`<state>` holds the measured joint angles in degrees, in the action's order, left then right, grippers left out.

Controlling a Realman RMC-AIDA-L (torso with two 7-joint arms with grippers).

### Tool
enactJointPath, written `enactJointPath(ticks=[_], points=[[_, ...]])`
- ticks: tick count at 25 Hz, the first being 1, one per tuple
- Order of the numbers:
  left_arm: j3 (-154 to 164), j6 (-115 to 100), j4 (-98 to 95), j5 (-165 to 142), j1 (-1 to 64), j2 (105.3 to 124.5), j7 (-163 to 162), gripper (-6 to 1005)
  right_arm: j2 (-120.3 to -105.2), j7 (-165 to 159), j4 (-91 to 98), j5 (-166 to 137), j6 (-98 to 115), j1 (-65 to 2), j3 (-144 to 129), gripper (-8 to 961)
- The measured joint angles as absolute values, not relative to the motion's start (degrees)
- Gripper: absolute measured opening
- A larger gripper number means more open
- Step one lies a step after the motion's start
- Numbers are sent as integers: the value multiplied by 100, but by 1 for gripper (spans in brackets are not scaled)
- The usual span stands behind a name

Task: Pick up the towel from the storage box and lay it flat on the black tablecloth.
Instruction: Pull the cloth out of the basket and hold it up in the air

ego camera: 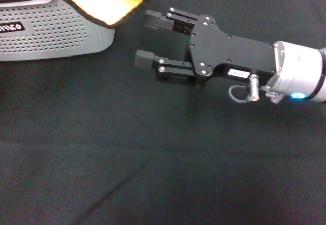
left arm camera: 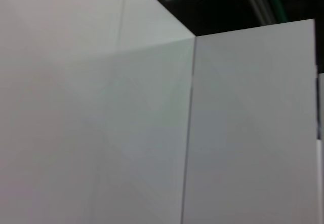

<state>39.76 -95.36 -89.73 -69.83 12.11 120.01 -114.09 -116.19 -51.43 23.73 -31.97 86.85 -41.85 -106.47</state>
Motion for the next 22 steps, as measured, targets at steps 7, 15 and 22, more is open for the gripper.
enactJointPath(ticks=[7, 15, 22], points=[[4222, -9532, -8960, -6837, 1266, 12013, -11372, 60, -11618, -5151, 2430, -3113, 8608, -4375, -10759, 709], [4259, -9516, -8877, -6860, 1283, 12005, -11330, 62, -11619, -5154, 2494, -2893, 8735, -4332, -10972, 663], [4263, -9518, -8654, -6864, 1329, 11998, -11303, 64, -11618, -5093, 2513, -2766, 8813, -4246, -10975, 394]])
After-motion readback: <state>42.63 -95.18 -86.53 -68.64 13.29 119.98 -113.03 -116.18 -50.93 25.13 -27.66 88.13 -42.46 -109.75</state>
